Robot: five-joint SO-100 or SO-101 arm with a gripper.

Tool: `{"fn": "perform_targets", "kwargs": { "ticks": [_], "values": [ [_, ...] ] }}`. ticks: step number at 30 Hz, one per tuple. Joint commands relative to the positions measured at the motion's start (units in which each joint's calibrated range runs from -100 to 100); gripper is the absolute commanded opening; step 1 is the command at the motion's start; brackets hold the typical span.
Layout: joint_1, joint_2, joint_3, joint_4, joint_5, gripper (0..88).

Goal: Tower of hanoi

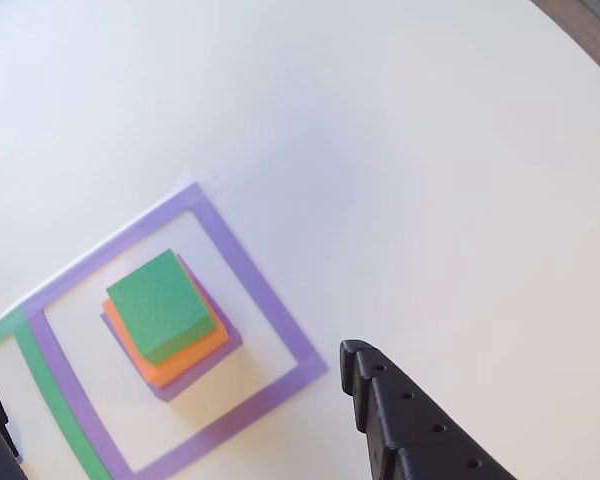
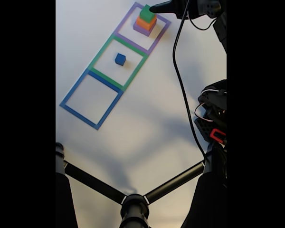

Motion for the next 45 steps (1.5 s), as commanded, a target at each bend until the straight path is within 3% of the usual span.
{"fn": "perform_targets", "kwargs": {
  "ticks": [1,28,45],
  "values": [
    [-1.1,-2.0,5.3,-11.3,0.0,44.0],
    [1.3,16.0,32.6,-71.8,0.0,49.8],
    [-0.3,32.7,34.1,-92.1,0.0,50.2]
  ]
}}
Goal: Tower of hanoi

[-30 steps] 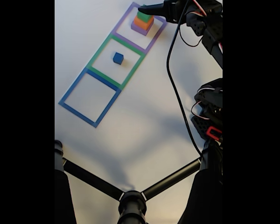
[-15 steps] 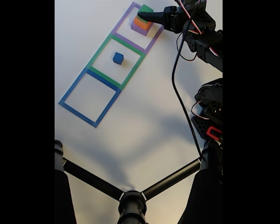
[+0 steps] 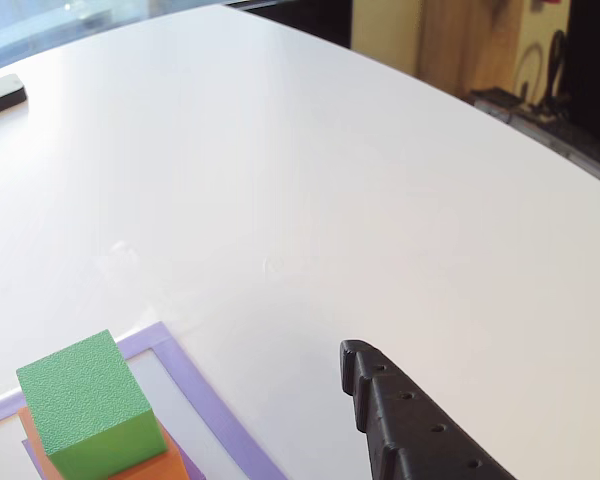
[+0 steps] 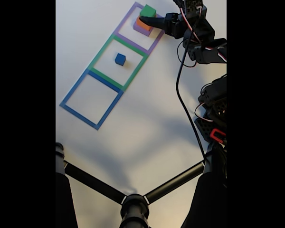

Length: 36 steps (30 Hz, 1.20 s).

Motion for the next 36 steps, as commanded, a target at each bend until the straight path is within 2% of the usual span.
{"fn": "perform_targets", "kwargs": {
  "ticks": [1,36],
  "values": [
    [-1.5,2.0,-0.2,-5.0,0.0,50.3],
    [-8.3,13.9,-10.3,-7.2,0.0,49.2]
  ]
}}
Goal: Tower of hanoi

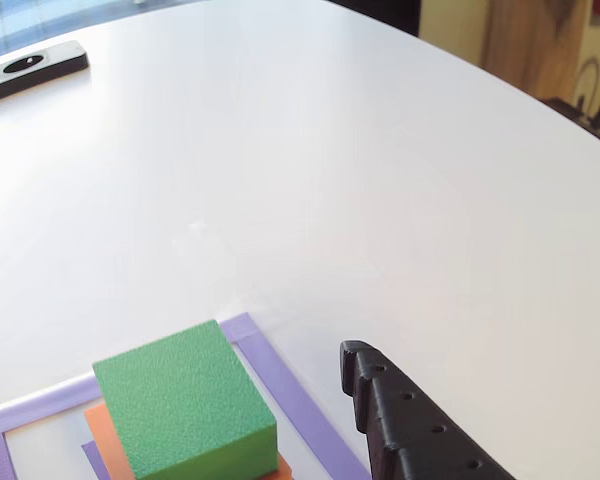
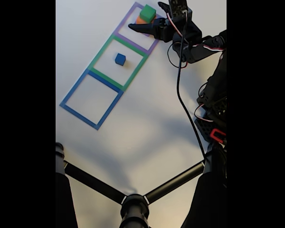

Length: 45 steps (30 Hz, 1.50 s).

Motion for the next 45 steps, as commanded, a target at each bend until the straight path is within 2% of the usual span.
{"fn": "perform_targets", "kwargs": {
  "ticks": [1,12,36,45],
  "values": [
    [-1.8,0.5,-3.0,-1.5,0.0,48.8],
    [-2.9,0.8,-1.3,-1.5,0.0,38.5],
    [-5.0,-1.2,0.3,-0.7,0.0,33.2],
    [-5.2,-1.2,0.4,-0.4,0.0,21.4]
  ]
}}
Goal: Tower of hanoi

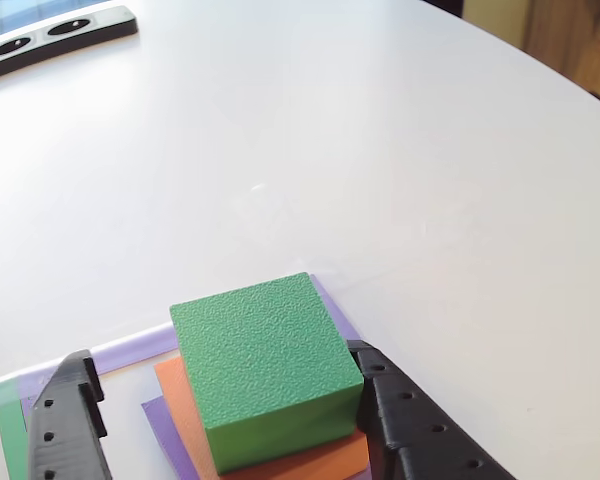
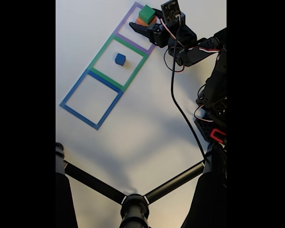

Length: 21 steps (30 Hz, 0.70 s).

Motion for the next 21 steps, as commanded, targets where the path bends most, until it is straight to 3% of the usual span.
{"fn": "perform_targets", "kwargs": {
  "ticks": [1,8,21],
  "values": [
    [-0.8,-2.6,-0.4,-0.3,0.0,20.4],
    [-0.9,-2.7,-0.5,-0.1,0.0,13.3],
    [-1.7,-4.6,-0.6,2.6,0.0,8.3]
  ]
}}
